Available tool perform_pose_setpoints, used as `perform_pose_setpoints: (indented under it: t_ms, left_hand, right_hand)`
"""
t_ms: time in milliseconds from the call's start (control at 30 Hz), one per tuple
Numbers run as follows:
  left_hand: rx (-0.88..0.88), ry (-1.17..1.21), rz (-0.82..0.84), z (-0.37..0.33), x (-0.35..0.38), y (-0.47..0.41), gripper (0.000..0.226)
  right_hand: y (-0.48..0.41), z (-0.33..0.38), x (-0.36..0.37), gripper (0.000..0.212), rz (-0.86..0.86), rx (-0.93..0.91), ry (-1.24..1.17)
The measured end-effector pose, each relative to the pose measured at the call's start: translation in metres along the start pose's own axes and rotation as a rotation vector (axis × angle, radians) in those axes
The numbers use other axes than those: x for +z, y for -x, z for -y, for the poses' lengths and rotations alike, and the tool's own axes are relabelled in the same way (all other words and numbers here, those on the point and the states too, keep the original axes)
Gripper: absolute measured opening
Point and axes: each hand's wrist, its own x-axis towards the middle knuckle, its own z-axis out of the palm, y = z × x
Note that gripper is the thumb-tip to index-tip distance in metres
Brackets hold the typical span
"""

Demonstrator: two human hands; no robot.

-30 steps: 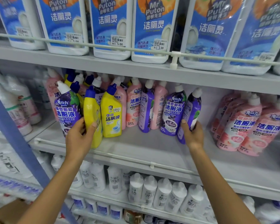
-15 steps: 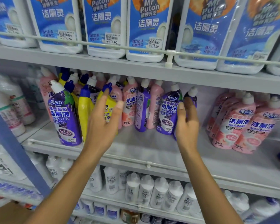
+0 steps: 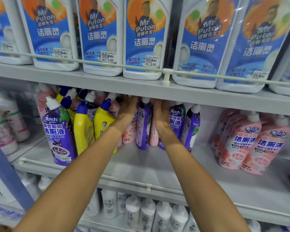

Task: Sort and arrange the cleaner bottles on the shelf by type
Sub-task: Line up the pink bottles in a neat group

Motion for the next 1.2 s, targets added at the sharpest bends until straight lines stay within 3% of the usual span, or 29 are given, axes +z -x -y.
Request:
perform_pose_setpoints:
  t_ms: [100,200,300,500,667,867,1000,1200]
  left_hand:
    - [0.095,-0.141,-0.101,0.006,0.011,-0.006,0.078]
    - [0.217,-0.341,-0.195,0.017,0.015,-0.009,0.063]
    - [0.205,-0.465,-0.227,0.019,0.019,-0.009,0.047]
    - [0.181,-0.386,-0.290,0.024,0.027,-0.001,0.055]
    - [0.151,-0.470,-0.282,0.020,0.027,-0.002,0.032]
    - [0.124,-0.628,-0.293,0.014,0.029,-0.003,0.034]
    - [0.236,-0.748,-0.268,0.019,0.022,0.002,0.034]
    - [0.312,-0.665,-0.322,0.030,0.011,0.013,0.028]
  right_hand:
    - [-0.010,-0.011,0.006,0.087,-0.062,-0.006,0.027]
    - [-0.020,-0.025,0.010,0.068,-0.132,-0.041,0.078]
    - [-0.028,-0.034,0.015,0.054,-0.222,-0.052,0.130]
    - [-0.036,-0.044,0.018,0.059,-0.306,0.010,0.161]
    - [-0.041,-0.047,0.007,0.059,-0.266,0.291,0.162]
    - [-0.039,-0.043,0.001,0.057,-0.221,0.286,0.191]
    - [-0.033,-0.039,-0.011,0.060,-0.171,0.261,0.273]
    - [-0.025,-0.044,-0.029,0.059,-0.150,0.186,0.355]
